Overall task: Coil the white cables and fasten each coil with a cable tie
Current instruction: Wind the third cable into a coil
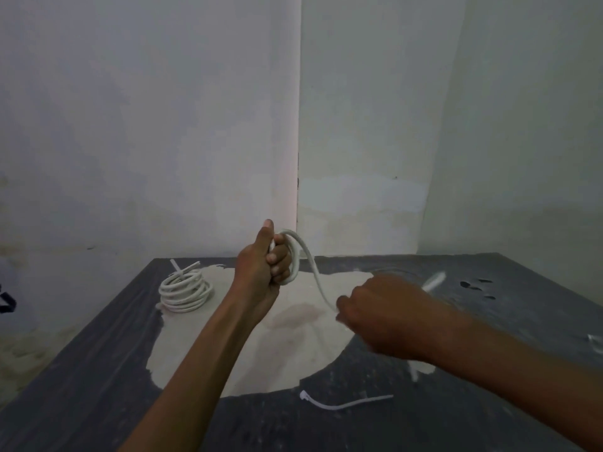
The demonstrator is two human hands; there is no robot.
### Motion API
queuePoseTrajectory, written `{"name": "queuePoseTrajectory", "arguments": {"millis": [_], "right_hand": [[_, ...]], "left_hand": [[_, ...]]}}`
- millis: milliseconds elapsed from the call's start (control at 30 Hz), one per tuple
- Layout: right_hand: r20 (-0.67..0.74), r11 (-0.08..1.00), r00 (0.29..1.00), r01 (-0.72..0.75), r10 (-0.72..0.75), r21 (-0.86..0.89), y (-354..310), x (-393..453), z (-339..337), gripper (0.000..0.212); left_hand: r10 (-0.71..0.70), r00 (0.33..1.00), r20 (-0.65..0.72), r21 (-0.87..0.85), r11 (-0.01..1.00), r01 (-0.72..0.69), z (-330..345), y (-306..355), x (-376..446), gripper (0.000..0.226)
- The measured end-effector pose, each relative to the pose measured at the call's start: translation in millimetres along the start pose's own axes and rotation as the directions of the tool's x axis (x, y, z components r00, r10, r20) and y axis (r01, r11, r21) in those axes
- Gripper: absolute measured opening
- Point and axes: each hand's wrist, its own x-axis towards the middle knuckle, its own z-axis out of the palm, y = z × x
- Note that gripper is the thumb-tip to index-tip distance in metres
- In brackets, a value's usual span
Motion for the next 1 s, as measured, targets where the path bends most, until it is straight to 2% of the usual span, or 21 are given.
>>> {"name": "queuePoseTrajectory", "arguments": {"millis": [100, 167, 300, 367, 433, 533, 633, 700, 800, 900, 1000], "right_hand": [[-0.046, 0.981, 0.980, 0.194, -0.192, 0.028, -8.5, 1.6, -7.3, 0.030], [-0.138, 0.956, 0.950, 0.289, -0.279, 0.056, -10.2, 7.9, -11.3, 0.033], [-0.384, 0.899, 0.863, 0.410, -0.327, 0.156, 4.4, 19.0, -25.0, 0.010], [-0.459, 0.878, 0.850, 0.404, -0.257, 0.257, 17.2, 22.0, -27.5, 0.007], [-0.519, 0.884, 0.850, 0.308, -0.090, 0.351, 29.9, 23.1, -24.7, 0.012], [-0.549, 0.849, 0.826, 0.191, 0.132, 0.492, 48.8, 25.7, -17.1, 0.009], [-0.510, 0.783, 0.837, 0.177, 0.200, 0.597, 60.4, 31.5, -10.4, 0.012], [-0.507, 0.770, 0.832, 0.167, 0.225, 0.616, 63.4, 35.1, -5.9, 0.015], [-0.514, 0.753, 0.820, 0.169, 0.251, 0.636, 62.3, 36.0, 0.6, 0.021], [-0.530, 0.789, 0.808, 0.140, 0.257, 0.597, 59.6, 34.9, 7.7, 0.034], [-0.592, 0.870, 0.776, 0.122, 0.216, 0.478, 58.0, 33.4, 14.6, 0.029]], "left_hand": [[-0.024, 1.000, -0.008, 0.186, 0.982, 0.025, 3.3, -15.5, -6.0, 0.045], [-0.056, 0.998, 0.008, 0.315, 0.948, 0.050, 12.2, -23.8, -14.3, 0.048], [-0.099, 0.993, 0.059, 0.503, 0.862, 0.056, 33.4, -21.6, -40.3, 0.039], [-0.094, 0.994, 0.055, 0.461, 0.885, 0.058, 36.8, -18.7, -45.3, 0.029], [-0.096, 0.992, 0.078, 0.397, 0.916, 0.057, 31.0, -21.5, -43.0, 0.026], [-0.251, 0.947, 0.202, 0.157, 0.962, 0.222, 27.4, -26.2, -42.0, 0.032], [-0.335, 0.877, 0.344, -0.036, 0.929, 0.369, 25.4, -25.9, -45.8, 0.033], [-0.325, 0.878, 0.351, -0.130, 0.912, 0.389, 23.8, -26.2, -45.0, 0.042], [-0.315, 0.893, 0.323, -0.138, 0.917, 0.374, 22.6, -25.5, -46.6, 0.054], [-0.316, 0.902, 0.293, -0.015, 0.942, 0.335, 20.1, -26.5, -49.0, 0.044], [-0.307, 0.909, 0.281, 0.034, 0.950, 0.311, 17.8, -24.0, -48.4, 0.039]]}}
